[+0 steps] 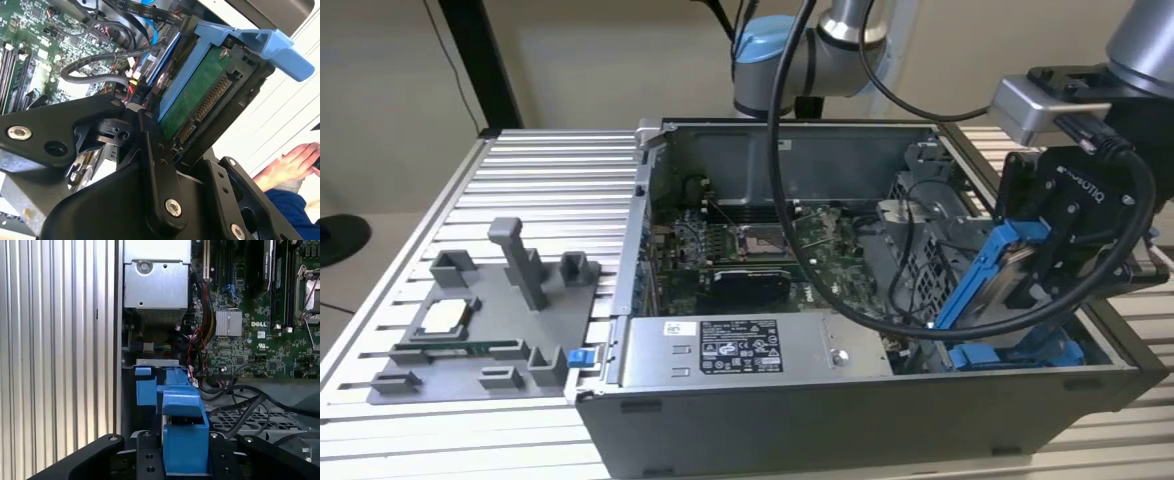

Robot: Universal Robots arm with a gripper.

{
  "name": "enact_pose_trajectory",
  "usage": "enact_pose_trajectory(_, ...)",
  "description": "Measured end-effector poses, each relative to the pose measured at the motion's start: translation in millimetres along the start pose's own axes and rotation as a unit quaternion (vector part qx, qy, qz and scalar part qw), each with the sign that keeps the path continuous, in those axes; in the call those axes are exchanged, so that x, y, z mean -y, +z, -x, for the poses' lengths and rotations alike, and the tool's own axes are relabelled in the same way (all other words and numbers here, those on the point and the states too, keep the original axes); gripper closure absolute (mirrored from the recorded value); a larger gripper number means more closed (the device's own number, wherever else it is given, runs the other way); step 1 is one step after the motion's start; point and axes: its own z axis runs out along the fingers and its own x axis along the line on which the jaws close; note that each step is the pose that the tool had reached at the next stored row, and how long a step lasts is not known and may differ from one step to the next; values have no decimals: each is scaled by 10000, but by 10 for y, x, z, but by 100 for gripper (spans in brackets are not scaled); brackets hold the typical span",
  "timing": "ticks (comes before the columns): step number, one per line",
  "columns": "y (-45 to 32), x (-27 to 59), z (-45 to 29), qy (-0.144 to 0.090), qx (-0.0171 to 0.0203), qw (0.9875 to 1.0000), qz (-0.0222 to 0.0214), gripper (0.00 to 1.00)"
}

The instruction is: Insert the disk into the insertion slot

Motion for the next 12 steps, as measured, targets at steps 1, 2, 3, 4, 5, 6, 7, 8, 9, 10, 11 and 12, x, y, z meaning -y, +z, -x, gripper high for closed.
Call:
enact_pose_trajectory(1,19,1,0,0,1,10000,0,100)
enact_pose_trajectory(2,37,1,0,0,0,10000,0,100)
enact_pose_trajectory(3,55,2,0,0,0,10000,0,100)
enact_pose_trajectory(4,71,3,0,0,0,10000,0,100)
enact_pose_trajectory(5,87,4,0,0,0,10000,0,100)
enact_pose_trajectory(6,102,4,0,0,-1,10000,0,100)
enact_pose_trajectory(7,113,5,0,0,-2,10000,0,100)
enact_pose_trajectory(8,118,5,0,0,-1,10000,0,100)
enact_pose_trajectory(9,118,5,0,0,0,10000,0,100)
enact_pose_trajectory(10,119,5,0,0,-1,10000,0,100)
enact_pose_trajectory(11,120,5,0,0,0,10000,0,100)
enact_pose_trajectory(12,121,5,0,0,0,10000,0,100)
